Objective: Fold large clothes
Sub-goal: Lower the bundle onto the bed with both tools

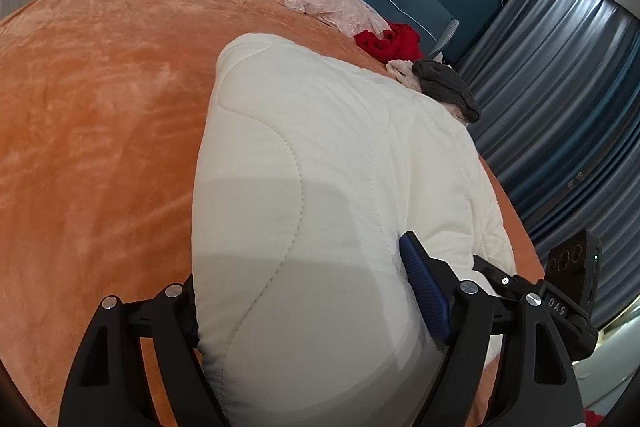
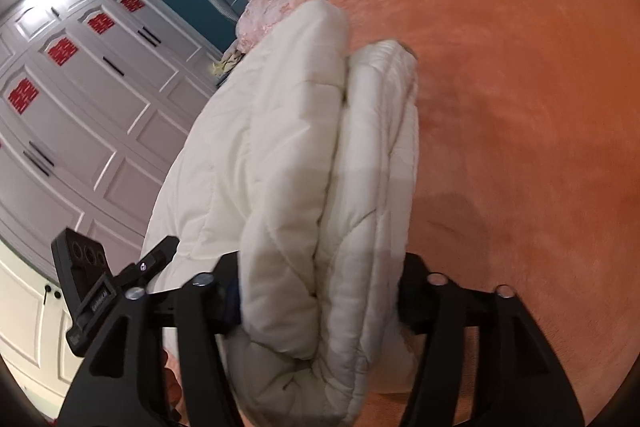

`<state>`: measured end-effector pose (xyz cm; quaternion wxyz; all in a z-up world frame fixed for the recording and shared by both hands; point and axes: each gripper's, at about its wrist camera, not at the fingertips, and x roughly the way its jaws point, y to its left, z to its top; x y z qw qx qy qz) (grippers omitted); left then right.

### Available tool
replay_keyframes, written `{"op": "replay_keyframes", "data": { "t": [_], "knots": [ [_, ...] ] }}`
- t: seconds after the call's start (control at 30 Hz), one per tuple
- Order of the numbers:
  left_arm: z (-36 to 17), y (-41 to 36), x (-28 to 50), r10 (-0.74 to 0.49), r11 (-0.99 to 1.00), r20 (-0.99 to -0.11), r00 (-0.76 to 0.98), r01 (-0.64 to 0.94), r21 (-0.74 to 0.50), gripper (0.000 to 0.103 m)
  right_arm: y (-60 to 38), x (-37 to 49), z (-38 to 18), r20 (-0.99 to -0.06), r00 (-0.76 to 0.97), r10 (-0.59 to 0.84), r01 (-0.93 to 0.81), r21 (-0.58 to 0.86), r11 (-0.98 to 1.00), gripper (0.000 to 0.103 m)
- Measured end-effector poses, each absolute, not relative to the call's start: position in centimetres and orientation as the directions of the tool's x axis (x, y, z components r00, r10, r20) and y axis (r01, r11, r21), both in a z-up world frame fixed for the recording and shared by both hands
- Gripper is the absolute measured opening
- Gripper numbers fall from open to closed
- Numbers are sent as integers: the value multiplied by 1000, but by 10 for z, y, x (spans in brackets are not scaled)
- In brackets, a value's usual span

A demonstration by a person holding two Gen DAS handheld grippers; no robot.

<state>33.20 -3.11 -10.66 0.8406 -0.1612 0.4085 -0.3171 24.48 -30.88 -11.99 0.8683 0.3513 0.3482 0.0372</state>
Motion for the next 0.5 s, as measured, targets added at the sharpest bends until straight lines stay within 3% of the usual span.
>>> {"op": "replay_keyframes", "data": {
  "t": [0.27,0.5],
  "knots": [
    [-94,-18,329,-637,771,-624,453,371,-517,82,-322,227,-103,-585,751,307,205,648,733,67],
    [-65,-8,306,-538,840,-668,514,397,-371,79,-326,202,-74,-598,755,268,211,608,765,67]
  ]
}}
